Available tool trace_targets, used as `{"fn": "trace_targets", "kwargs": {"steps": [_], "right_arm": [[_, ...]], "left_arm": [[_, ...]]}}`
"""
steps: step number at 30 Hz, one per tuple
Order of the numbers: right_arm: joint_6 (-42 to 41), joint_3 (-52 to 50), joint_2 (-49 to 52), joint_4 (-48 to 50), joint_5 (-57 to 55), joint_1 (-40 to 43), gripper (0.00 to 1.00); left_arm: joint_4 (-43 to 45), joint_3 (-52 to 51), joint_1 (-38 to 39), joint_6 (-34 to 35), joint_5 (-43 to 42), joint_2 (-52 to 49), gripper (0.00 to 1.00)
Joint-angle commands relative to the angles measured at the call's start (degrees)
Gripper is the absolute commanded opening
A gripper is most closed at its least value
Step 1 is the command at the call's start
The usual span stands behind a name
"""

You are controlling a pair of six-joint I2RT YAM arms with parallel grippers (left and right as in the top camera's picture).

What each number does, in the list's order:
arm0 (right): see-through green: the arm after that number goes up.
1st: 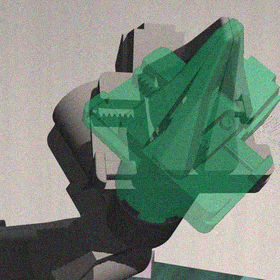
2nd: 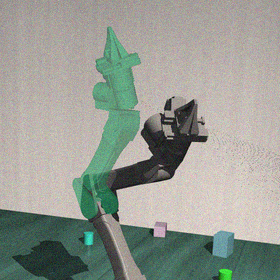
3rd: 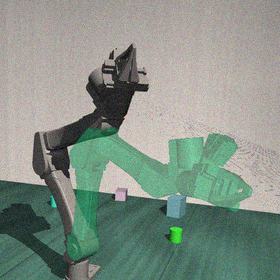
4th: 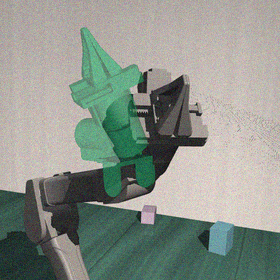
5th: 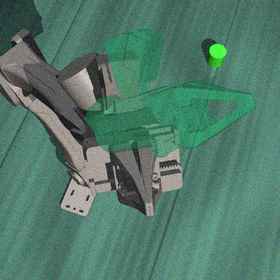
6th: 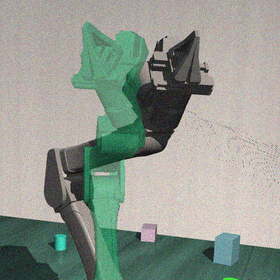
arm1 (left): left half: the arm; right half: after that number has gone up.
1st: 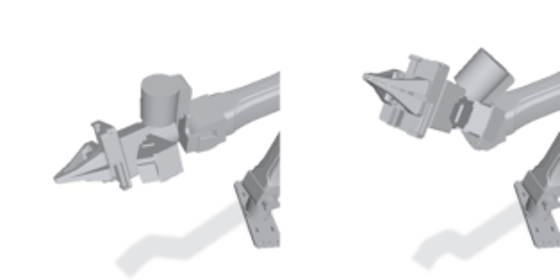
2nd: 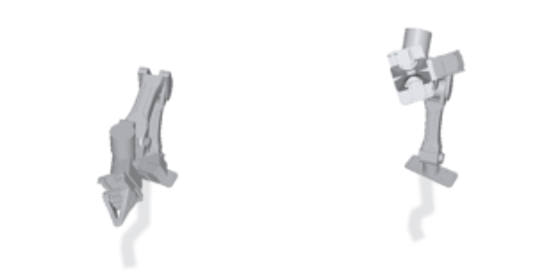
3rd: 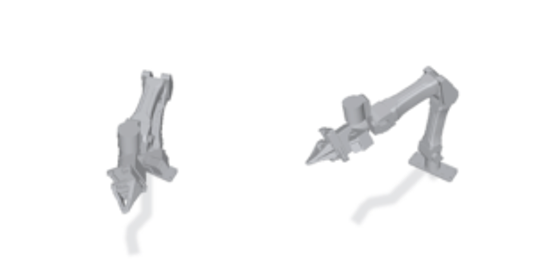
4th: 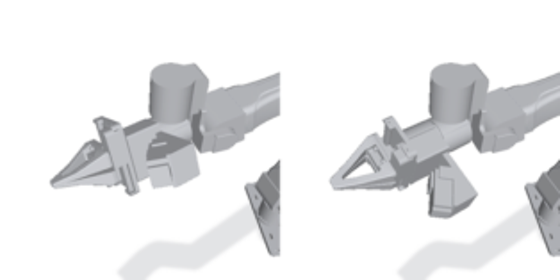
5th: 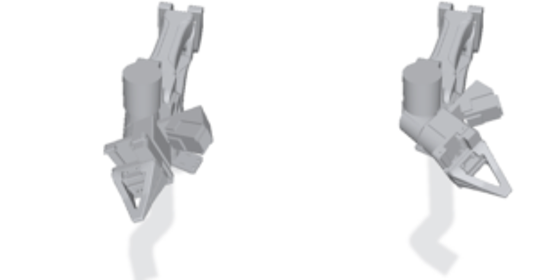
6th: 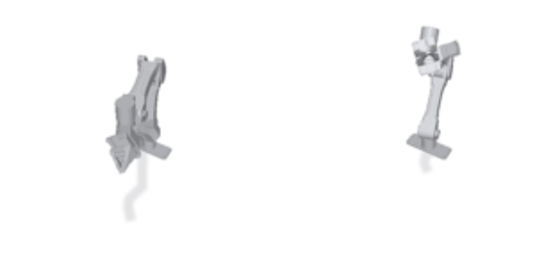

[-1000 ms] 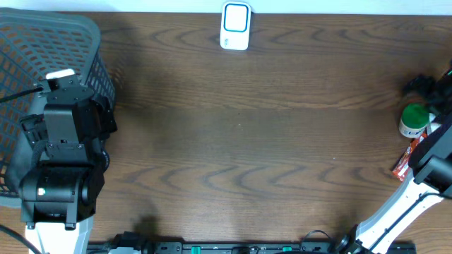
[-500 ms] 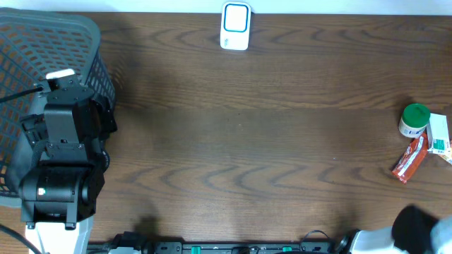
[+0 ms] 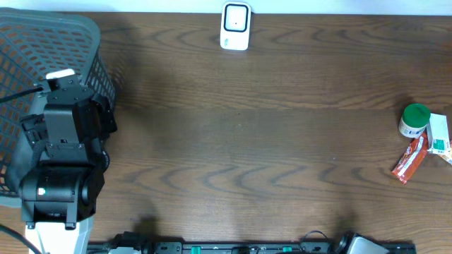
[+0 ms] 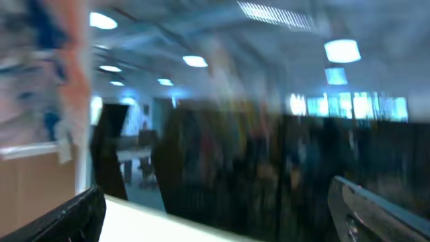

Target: Scan the item barcode

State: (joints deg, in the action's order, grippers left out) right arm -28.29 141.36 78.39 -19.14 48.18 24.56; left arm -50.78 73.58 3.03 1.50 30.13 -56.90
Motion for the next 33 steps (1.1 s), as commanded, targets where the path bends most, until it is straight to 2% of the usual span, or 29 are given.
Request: {"fn": "trace_targets", "kwargs": {"steps": [1,4,6,9,12,19,24,28,33], "right_arm": [[-0.42,0.44,-3.52,1.46,3.30,-0.66,0.99],[-0.35,0.44,-6.05,-3.67,6.05,-0.66,0.99],[1.22,0.31,-8.85,-15.17,6.97,-0.68,0.99],[12.50,-0.70,-12.24,-29.99,5.70,-1.27,0.99],[21.97,-4.85,-16.33,-37.27,3.78,-3.41,0.99],[35.06,-29.66,-35.54,-28.04,-1.31,-6.29,0.99],[36.11,-43.74,-47.60,-20.00,-10.38,-6.27,0.99],[36.13,-50.93,-54.23,-14.69,-12.07,-6.84,0.99],[36.11,-54.18,-58.62,-12.13,-17.62,-12.94,0.99]], "left_arm": [[0.02,-0.28,-0.33,0.33,0.48,0.00,0.96],[0.02,-0.28,-0.33,0.31,0.48,-0.02,0.96],[0.02,-0.28,-0.33,0.33,0.48,-0.02,0.96],[0.02,-0.28,-0.33,0.33,0.48,0.00,0.96],[0.02,-0.28,-0.33,0.33,0.48,-0.02,0.96],[0.02,-0.28,-0.33,0.31,0.48,-0.02,0.96],[0.02,-0.28,-0.33,0.31,0.48,0.00,0.96],[0.02,-0.28,-0.33,0.33,0.48,-0.02,0.96],[0.02,-0.28,-0.35,0.33,0.48,0.00,0.96]]}}
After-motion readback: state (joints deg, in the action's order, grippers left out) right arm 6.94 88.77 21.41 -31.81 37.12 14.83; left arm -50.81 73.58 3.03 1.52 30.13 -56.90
